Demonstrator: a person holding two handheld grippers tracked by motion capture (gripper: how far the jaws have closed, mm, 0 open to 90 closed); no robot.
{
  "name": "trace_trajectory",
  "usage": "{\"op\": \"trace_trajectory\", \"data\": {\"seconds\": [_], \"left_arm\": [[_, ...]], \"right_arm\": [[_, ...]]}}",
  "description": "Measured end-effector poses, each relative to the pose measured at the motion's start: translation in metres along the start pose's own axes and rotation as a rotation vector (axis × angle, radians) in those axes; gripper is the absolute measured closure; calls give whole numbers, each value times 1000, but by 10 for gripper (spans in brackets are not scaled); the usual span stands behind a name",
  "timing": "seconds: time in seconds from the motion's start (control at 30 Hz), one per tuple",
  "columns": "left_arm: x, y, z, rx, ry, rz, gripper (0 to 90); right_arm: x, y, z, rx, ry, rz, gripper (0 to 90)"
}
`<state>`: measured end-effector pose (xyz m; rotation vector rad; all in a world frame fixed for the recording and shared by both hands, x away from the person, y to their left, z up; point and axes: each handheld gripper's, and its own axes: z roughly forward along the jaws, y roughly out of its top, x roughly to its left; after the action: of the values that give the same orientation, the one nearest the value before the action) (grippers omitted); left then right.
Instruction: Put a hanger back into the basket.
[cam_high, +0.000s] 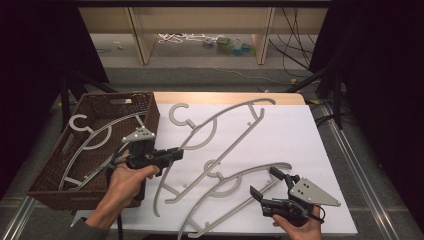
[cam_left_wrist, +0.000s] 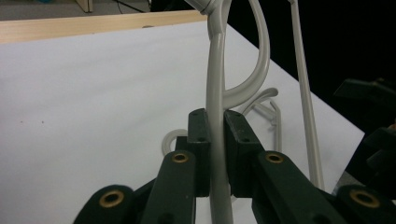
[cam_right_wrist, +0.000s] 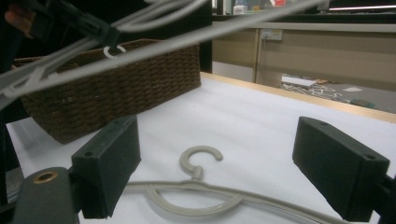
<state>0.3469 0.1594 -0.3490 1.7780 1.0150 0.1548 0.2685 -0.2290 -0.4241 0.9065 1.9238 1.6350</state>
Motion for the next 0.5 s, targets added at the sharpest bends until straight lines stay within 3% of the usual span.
{"op": "trace_trajectory", "data": {"seconds": [0.2,0.3,0.37,0.5], "left_arm": [[9,17,-25,-29,42,19,817],[19,25,-40,-33,98,40,818],[24,27,-45,-41,111,37,818],[42,33,-63,-51,181,34,818]], "right_arm": [[0,0,0,-4,-4,-2,160],[-1,0,0,-5,-7,-1,160],[-1,0,0,-2,-8,-6,160],[0,0,1,-5,-10,-3,160]]}}
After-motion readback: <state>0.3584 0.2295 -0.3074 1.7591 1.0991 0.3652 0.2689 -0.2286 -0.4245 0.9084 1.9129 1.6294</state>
